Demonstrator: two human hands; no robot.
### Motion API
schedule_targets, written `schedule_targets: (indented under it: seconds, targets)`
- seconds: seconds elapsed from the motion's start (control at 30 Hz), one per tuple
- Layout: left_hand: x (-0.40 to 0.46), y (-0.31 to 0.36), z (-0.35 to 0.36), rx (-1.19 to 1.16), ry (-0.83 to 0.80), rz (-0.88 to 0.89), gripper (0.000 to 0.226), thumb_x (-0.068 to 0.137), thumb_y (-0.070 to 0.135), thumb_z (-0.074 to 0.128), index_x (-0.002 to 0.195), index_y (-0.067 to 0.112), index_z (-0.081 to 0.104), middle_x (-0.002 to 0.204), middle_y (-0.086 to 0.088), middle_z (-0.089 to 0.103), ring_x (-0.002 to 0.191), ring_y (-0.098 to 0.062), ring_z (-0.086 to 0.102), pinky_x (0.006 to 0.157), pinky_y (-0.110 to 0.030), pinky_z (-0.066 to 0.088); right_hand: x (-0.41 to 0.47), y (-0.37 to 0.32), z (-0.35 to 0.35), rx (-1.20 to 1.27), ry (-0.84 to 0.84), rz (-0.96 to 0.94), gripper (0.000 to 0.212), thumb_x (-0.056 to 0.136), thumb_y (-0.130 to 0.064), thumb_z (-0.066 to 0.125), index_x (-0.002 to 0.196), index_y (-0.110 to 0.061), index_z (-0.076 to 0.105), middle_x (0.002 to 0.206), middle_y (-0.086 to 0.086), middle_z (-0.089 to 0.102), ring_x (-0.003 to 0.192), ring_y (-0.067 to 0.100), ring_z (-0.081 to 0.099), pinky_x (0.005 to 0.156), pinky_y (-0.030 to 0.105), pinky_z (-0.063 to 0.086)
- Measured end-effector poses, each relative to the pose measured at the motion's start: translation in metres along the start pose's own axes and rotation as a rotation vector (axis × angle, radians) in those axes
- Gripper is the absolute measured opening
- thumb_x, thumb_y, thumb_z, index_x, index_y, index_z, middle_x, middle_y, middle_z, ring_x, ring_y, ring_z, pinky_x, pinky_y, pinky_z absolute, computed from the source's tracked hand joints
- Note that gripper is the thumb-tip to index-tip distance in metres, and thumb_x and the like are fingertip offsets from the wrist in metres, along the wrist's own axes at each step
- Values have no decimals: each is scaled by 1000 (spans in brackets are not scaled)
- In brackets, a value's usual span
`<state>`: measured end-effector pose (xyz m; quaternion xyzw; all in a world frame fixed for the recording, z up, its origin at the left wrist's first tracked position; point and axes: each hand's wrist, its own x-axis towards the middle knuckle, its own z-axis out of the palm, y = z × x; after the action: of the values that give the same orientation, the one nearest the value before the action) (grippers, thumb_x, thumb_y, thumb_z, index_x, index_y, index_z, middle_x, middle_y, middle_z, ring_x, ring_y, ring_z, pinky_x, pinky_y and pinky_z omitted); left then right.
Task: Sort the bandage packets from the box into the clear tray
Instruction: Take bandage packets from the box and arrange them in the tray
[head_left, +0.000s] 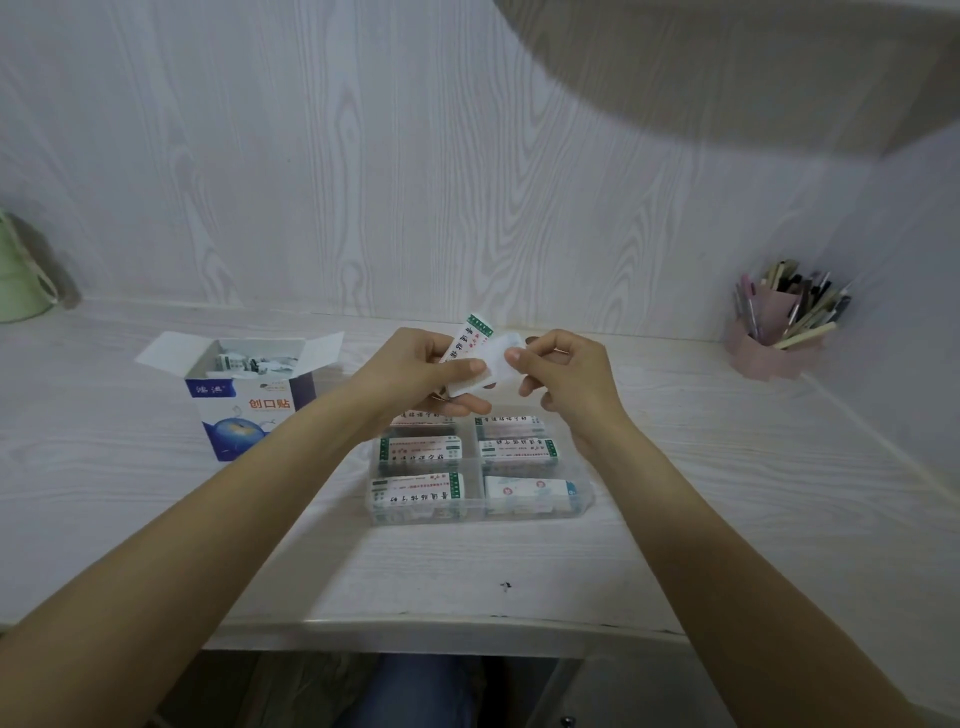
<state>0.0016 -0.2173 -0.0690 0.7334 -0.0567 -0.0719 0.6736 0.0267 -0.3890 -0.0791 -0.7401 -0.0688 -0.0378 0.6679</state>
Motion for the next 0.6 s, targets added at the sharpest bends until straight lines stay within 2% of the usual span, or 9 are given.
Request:
schedule_targets:
  seconds: [0.1, 0.2, 0.3, 0.37, 0.43, 0.5, 0.6]
  targets:
    - [-1, -1, -1, 33, -4, 5, 11, 92, 9, 57, 98, 12, 65, 88, -4, 75, 74, -21, 73, 60, -19, 58, 0, 0, 1, 129, -26, 44, 11, 83, -5, 70, 82, -10, 60, 66, 4, 64, 48, 8, 57, 43, 17, 41]
    - [-1, -2, -3, 37, 4, 17, 11, 94, 13, 55, 98, 13, 66, 87, -3, 75, 73, -19, 73, 62, -20, 58, 0, 0, 0, 253, -88, 91, 12, 85, 0, 65, 97, 1, 65, 71, 8, 65, 56, 11, 63, 54, 17, 51]
    - [1, -6, -5, 27, 30, 29, 13, 94, 15, 55, 95, 10, 67, 89, -8, 74, 73, -18, 73, 62, -20, 58, 4, 1, -3, 413, -149, 136, 7, 87, -1, 62, 89, 4, 65, 76, 10, 69, 67, 12, 69, 66, 17, 55]
    - [4, -7, -7, 22, 54, 32, 14, 93, 15, 56, 93, 7, 69, 91, -10, 73, 74, -17, 72, 63, -19, 57, 6, 2, -4, 489, -164, 194, 17, 88, -12, 64, 89, 5, 66, 80, 11, 70, 72, 13, 69, 68, 17, 55]
    - [6, -8, -7, 14, 57, 30, 15, 92, 15, 57, 93, 7, 69, 95, -12, 72, 76, -15, 72, 67, -20, 58, 8, 3, -7, 443, -158, 215, 17, 88, -12, 64, 87, 5, 65, 83, 14, 68, 73, 14, 68, 68, 17, 55]
    - [7, -10, -6, 6, 63, 34, 13, 91, 15, 58, 93, 9, 69, 96, -11, 71, 77, -13, 72, 71, -20, 58, 10, 4, -8, 330, -173, 210, 4, 86, 1, 63, 83, 4, 63, 87, 15, 64, 76, 16, 66, 71, 17, 56]
    - [10, -13, -6, 12, 98, 44, 14, 90, 16, 59, 94, 9, 70, 97, -5, 71, 82, -12, 70, 72, -16, 55, 12, 6, -12, 189, -174, 205, 12, 81, 10, 65, 84, -2, 63, 93, 14, 64, 79, 19, 65, 71, 20, 58]
